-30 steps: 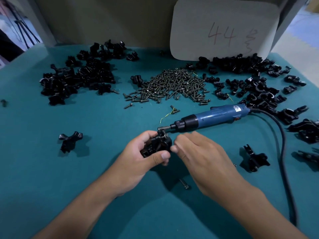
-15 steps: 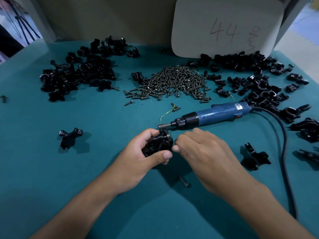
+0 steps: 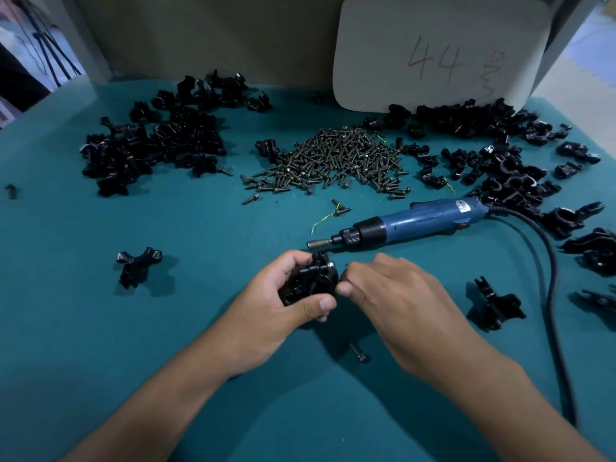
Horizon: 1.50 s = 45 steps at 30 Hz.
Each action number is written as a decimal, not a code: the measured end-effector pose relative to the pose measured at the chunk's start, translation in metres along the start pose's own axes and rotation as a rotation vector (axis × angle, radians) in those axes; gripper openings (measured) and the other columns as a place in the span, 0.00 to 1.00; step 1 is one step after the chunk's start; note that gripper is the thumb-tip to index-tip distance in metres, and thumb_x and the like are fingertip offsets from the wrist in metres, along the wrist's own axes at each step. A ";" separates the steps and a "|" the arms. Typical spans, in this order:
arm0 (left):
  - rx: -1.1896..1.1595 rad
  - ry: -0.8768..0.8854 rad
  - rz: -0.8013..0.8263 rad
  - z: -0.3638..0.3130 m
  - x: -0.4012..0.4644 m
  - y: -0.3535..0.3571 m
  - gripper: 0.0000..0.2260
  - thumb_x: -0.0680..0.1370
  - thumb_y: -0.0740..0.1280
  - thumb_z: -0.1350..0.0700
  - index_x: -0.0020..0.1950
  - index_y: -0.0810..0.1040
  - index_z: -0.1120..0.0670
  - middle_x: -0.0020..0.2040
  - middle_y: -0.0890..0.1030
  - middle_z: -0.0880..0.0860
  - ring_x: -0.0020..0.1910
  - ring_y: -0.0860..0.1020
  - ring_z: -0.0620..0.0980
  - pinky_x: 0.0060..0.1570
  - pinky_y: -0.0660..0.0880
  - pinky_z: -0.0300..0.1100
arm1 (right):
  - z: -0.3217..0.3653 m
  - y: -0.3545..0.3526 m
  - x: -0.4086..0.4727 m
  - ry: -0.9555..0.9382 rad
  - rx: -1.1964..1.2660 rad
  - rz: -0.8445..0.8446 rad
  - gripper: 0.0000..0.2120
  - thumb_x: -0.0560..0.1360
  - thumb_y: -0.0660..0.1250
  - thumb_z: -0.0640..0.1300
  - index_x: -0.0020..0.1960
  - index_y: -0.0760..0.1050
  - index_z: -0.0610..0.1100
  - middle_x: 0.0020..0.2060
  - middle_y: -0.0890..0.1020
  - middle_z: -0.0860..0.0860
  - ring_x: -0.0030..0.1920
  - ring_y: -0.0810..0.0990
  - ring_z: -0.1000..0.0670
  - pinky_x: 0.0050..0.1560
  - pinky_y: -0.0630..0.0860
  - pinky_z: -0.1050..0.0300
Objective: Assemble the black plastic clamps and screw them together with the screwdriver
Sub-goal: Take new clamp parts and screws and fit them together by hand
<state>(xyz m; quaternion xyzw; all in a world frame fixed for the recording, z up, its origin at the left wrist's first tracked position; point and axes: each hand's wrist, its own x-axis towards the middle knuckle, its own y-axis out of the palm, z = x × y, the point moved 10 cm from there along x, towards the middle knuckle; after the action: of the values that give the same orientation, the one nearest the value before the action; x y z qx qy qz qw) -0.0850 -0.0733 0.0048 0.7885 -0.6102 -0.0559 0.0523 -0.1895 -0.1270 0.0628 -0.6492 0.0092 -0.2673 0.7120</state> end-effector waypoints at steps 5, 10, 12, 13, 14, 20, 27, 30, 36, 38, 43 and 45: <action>0.027 -0.008 0.002 0.003 0.001 -0.002 0.13 0.74 0.75 0.58 0.55 0.76 0.56 0.40 0.82 0.48 0.39 0.81 0.46 0.44 0.78 0.38 | -0.010 0.008 0.000 0.089 0.138 0.029 0.18 0.85 0.48 0.57 0.40 0.63 0.51 0.30 0.67 0.57 0.35 0.67 0.51 0.34 0.57 0.58; 0.057 0.015 -0.002 0.002 0.002 -0.003 0.12 0.73 0.73 0.57 0.55 0.76 0.56 0.40 0.82 0.48 0.39 0.80 0.45 0.44 0.77 0.36 | -0.003 0.002 0.002 0.014 0.136 -0.016 0.15 0.83 0.53 0.55 0.44 0.70 0.49 0.35 0.71 0.58 0.37 0.67 0.51 0.35 0.61 0.56; 0.064 0.016 -0.003 0.004 0.001 -0.003 0.12 0.73 0.73 0.57 0.54 0.76 0.53 0.41 0.82 0.47 0.39 0.80 0.45 0.44 0.78 0.37 | -0.004 0.000 0.001 0.026 0.071 -0.021 0.17 0.84 0.52 0.55 0.39 0.65 0.51 0.30 0.68 0.58 0.33 0.68 0.52 0.30 0.57 0.62; 0.062 0.016 0.000 0.005 0.001 -0.002 0.12 0.73 0.74 0.57 0.53 0.76 0.52 0.41 0.82 0.47 0.39 0.80 0.45 0.44 0.78 0.37 | -0.004 0.001 0.000 0.024 0.044 -0.015 0.17 0.84 0.52 0.55 0.38 0.63 0.52 0.29 0.68 0.58 0.31 0.69 0.52 0.29 0.56 0.62; 0.059 0.014 0.006 0.005 0.001 -0.002 0.12 0.73 0.74 0.57 0.53 0.76 0.52 0.41 0.82 0.47 0.39 0.80 0.45 0.44 0.78 0.38 | -0.005 0.003 -0.001 0.027 0.034 -0.001 0.17 0.85 0.51 0.55 0.38 0.62 0.52 0.28 0.69 0.58 0.30 0.70 0.52 0.29 0.56 0.61; 0.053 0.019 0.003 0.005 0.002 -0.003 0.12 0.73 0.73 0.58 0.55 0.75 0.55 0.40 0.82 0.48 0.38 0.80 0.46 0.44 0.78 0.39 | -0.008 0.014 0.002 0.042 0.174 0.068 0.15 0.83 0.50 0.58 0.42 0.64 0.52 0.35 0.68 0.58 0.39 0.68 0.52 0.36 0.65 0.57; 0.054 0.024 0.007 0.005 0.000 0.000 0.15 0.72 0.75 0.56 0.55 0.75 0.55 0.42 0.81 0.45 0.39 0.80 0.44 0.44 0.78 0.36 | -0.009 0.010 -0.001 0.048 0.096 0.039 0.18 0.84 0.49 0.57 0.39 0.65 0.51 0.30 0.69 0.56 0.32 0.70 0.52 0.31 0.62 0.56; 0.043 0.028 -0.001 0.002 0.002 -0.003 0.14 0.73 0.73 0.58 0.56 0.75 0.58 0.41 0.82 0.48 0.39 0.80 0.46 0.45 0.78 0.37 | -0.002 -0.001 0.002 -0.037 0.116 -0.046 0.17 0.86 0.53 0.53 0.43 0.72 0.48 0.35 0.72 0.57 0.37 0.68 0.51 0.38 0.62 0.56; 0.047 -0.001 -0.098 0.003 0.002 -0.020 0.16 0.73 0.73 0.53 0.57 0.75 0.57 0.38 0.82 0.51 0.40 0.81 0.49 0.42 0.76 0.41 | -0.058 -0.030 -0.001 0.235 0.505 -0.254 0.06 0.85 0.57 0.49 0.53 0.72 0.58 0.44 0.77 0.63 0.43 0.74 0.58 0.45 0.69 0.69; 0.063 -0.012 -0.113 0.004 0.002 -0.020 0.18 0.73 0.73 0.50 0.57 0.75 0.56 0.38 0.82 0.51 0.41 0.81 0.49 0.42 0.76 0.42 | -0.085 -0.016 -0.005 0.514 1.066 -0.331 0.11 0.85 0.56 0.41 0.53 0.73 0.54 0.41 0.79 0.57 0.39 0.74 0.57 0.39 0.71 0.64; 0.062 -0.023 -0.120 0.002 0.002 -0.019 0.19 0.73 0.74 0.49 0.58 0.75 0.56 0.38 0.83 0.52 0.40 0.81 0.47 0.40 0.76 0.38 | -0.084 0.003 0.031 0.732 1.714 -0.149 0.11 0.75 0.68 0.42 0.42 0.65 0.46 0.33 0.68 0.53 0.31 0.63 0.54 0.30 0.65 0.61; 0.061 -0.026 -0.118 0.002 0.002 -0.018 0.18 0.75 0.75 0.50 0.58 0.74 0.57 0.38 0.83 0.52 0.39 0.81 0.47 0.39 0.76 0.37 | -0.090 -0.004 0.059 0.652 1.351 -0.082 0.20 0.78 0.69 0.45 0.38 0.58 0.48 0.31 0.61 0.53 0.32 0.56 0.51 0.32 0.60 0.57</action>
<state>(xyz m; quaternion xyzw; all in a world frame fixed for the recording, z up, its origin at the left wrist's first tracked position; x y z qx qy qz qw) -0.0677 -0.0708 0.0004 0.8236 -0.5646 -0.0505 0.0167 -0.1729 -0.2333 0.0717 0.0414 0.0292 -0.4200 0.9061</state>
